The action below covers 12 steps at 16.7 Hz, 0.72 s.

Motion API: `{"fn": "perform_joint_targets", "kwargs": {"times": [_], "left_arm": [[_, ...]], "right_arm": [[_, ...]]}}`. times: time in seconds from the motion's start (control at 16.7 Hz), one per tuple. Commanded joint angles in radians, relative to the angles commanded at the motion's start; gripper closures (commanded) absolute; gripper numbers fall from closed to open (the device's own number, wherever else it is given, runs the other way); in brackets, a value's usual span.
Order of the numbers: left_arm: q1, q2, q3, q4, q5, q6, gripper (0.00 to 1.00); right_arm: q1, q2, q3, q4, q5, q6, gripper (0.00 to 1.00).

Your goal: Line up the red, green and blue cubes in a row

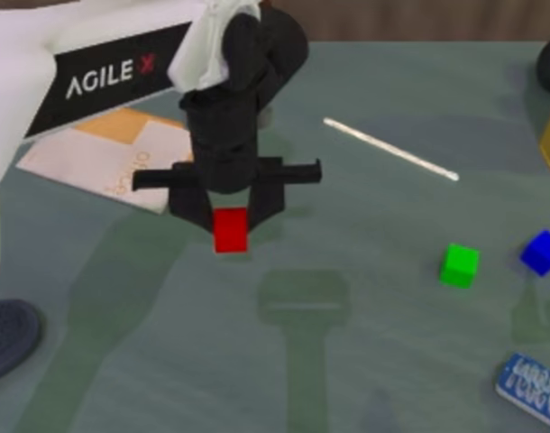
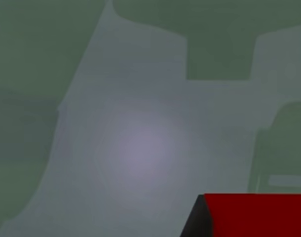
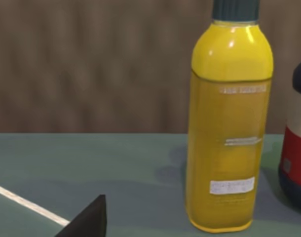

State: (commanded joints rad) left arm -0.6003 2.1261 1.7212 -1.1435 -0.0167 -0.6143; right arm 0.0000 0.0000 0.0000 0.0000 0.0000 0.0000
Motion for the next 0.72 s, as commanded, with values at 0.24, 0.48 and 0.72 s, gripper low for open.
{"fn": "perform_joint_targets", "kwargs": {"times": [0.24,0.48,0.72], "left_arm": [[-0.051,-0.168,-0.253,0.064,-0.001,-0.042,1.00],[-0.079,-0.257,-0.353,0.100,-0.002,-0.065,1.00],[-0.074,-0.254,-0.351,0.098,-0.003,-0.063,1.00]], "right_arm": [[0.000,0.000,0.000,0.000,0.000,0.000,0.00],[0.000,0.000,0.000,0.000,0.000,0.000,0.00],[0.000,0.000,0.000,0.000,0.000,0.000,0.00]]}}
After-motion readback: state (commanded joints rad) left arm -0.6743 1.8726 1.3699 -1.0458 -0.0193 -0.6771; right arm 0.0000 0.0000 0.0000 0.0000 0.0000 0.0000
